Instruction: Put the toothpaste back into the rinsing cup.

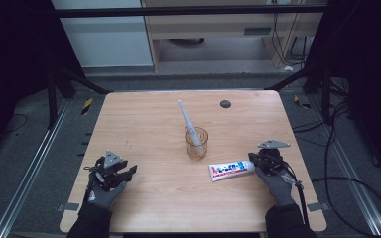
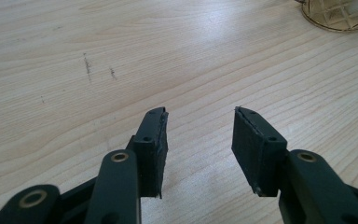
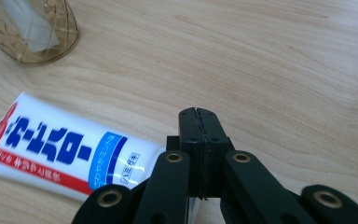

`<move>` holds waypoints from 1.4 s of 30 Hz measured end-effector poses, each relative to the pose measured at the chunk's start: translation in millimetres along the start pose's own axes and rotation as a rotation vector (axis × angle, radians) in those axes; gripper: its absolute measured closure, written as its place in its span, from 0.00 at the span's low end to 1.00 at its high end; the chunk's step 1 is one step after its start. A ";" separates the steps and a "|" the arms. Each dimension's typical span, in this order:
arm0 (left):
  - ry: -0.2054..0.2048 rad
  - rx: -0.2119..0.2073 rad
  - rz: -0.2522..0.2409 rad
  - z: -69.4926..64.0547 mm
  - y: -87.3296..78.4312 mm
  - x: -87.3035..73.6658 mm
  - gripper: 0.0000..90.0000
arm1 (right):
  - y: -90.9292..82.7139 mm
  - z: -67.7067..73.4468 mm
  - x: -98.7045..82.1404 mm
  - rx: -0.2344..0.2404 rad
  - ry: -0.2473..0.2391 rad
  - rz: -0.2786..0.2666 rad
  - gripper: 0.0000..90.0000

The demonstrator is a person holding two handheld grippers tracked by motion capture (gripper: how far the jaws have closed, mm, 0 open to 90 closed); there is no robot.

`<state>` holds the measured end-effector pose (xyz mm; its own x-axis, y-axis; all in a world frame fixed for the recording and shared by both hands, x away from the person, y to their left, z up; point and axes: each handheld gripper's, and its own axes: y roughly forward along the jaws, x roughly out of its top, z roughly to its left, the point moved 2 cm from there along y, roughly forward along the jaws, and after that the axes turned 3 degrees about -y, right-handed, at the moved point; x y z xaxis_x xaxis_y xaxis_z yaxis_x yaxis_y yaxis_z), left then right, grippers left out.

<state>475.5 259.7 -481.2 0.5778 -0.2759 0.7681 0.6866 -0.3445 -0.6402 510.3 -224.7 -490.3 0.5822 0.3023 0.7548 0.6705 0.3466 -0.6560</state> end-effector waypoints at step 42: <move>-0.006 0.000 -0.002 -1.1 -1.0 -0.5 0.61 | -35.7 73.2 -37.7 0.211 -0.099 0.029 1.00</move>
<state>474.0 259.2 -480.9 0.5792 -0.2698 0.7693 0.6878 -0.3448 -0.6388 430.8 -183.4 -495.4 0.5445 0.3967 0.7390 0.5371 0.5118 -0.6705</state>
